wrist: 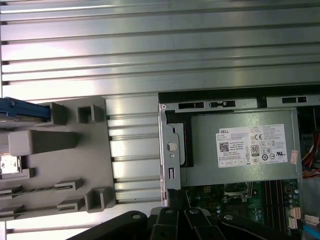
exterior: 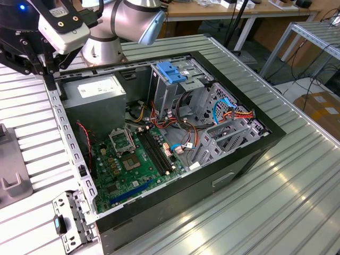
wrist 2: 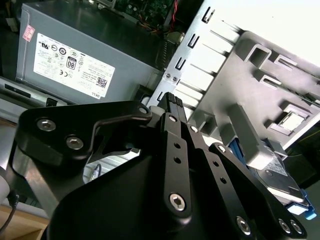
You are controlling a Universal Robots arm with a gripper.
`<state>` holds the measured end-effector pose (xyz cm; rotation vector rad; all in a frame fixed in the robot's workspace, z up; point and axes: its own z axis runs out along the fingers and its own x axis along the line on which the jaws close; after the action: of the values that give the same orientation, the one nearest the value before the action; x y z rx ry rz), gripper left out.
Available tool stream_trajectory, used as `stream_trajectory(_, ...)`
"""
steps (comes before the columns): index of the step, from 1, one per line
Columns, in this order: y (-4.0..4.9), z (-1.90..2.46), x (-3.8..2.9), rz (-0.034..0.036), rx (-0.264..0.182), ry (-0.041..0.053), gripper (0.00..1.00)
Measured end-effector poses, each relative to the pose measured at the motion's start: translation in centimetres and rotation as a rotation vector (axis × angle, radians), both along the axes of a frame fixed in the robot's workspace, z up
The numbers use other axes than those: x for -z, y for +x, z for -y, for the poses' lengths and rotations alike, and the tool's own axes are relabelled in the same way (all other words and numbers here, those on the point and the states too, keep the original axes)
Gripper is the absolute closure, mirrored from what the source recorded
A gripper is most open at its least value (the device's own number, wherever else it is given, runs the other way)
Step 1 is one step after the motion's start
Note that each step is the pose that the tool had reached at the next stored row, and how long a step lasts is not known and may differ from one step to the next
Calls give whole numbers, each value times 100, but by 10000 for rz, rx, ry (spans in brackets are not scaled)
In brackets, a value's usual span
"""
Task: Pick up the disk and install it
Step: 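Reach for the disk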
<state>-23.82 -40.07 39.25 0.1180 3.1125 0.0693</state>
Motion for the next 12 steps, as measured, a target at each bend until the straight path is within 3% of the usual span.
stream_trajectory(12,-26,0,1,0,0,0,90)
